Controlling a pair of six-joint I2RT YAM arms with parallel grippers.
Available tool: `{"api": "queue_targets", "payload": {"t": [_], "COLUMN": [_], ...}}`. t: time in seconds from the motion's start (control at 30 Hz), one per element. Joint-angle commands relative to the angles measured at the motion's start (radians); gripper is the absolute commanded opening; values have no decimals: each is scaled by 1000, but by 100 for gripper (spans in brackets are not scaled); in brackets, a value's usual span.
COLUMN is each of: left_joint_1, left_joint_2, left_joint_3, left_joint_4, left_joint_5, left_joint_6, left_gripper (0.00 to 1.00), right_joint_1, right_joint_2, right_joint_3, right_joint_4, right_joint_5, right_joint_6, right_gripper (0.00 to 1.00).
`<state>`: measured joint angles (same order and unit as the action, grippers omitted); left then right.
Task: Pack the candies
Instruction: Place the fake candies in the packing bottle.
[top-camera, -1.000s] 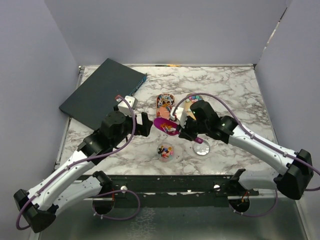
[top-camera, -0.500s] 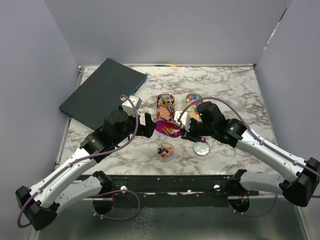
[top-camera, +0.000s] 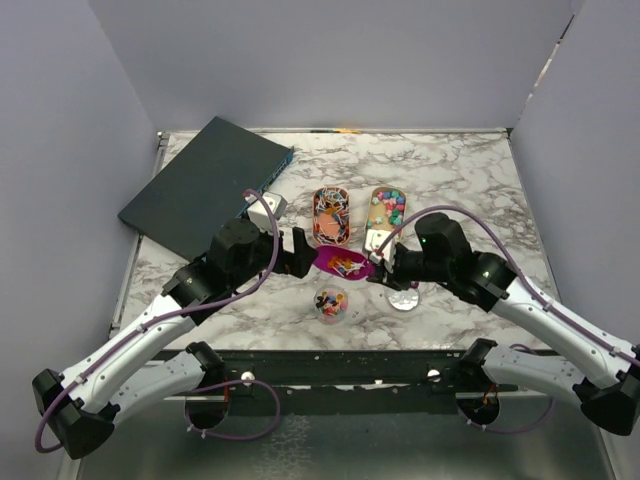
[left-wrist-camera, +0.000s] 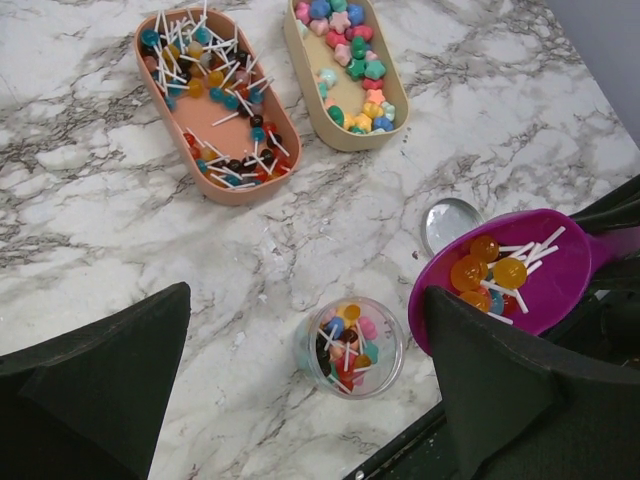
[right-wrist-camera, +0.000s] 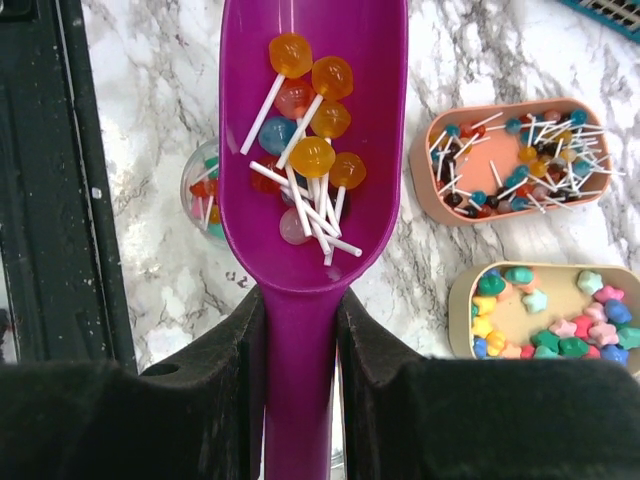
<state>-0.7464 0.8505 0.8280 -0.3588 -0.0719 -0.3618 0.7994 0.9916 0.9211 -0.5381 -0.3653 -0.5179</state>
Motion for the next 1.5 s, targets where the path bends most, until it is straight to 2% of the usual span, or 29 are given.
{"api": "queue_targets", "payload": {"t": [0.0,0.23,0.57,0.77,1.13,1.33,1.47], "left_joint_1": [7,6,7,7,7,6,5], "left_joint_2": [7,8,23,13,-102,-159,-176], "left_joint_3": [-14,-12,5,26,33,-6,-28], "left_joint_4": [-4,-5,-5,-5,-4,11,12], "left_joint_5": [1,7,9,-17,-218,-322,-334], "left_joint_6": [-7,-7,11,29,93,121,119], "left_gripper": [99,99,99,99,99,99,99], "right_joint_1": [9,9,8,9,8,15,47], "right_joint_2": [-92,-207,-291,-232,-80,2,69], "right_joint_3": [-33,-96,-134,-86,9,42,59], "right_joint_4": [131,251,270,100,-218,-287,-327], "right_joint_5": [-106,-134,-170,-97,-57,-26,26], "right_joint_6": [-6,27,67,26,-71,-99,-104], "right_gripper": [0,0,1,1,1,1,1]}}
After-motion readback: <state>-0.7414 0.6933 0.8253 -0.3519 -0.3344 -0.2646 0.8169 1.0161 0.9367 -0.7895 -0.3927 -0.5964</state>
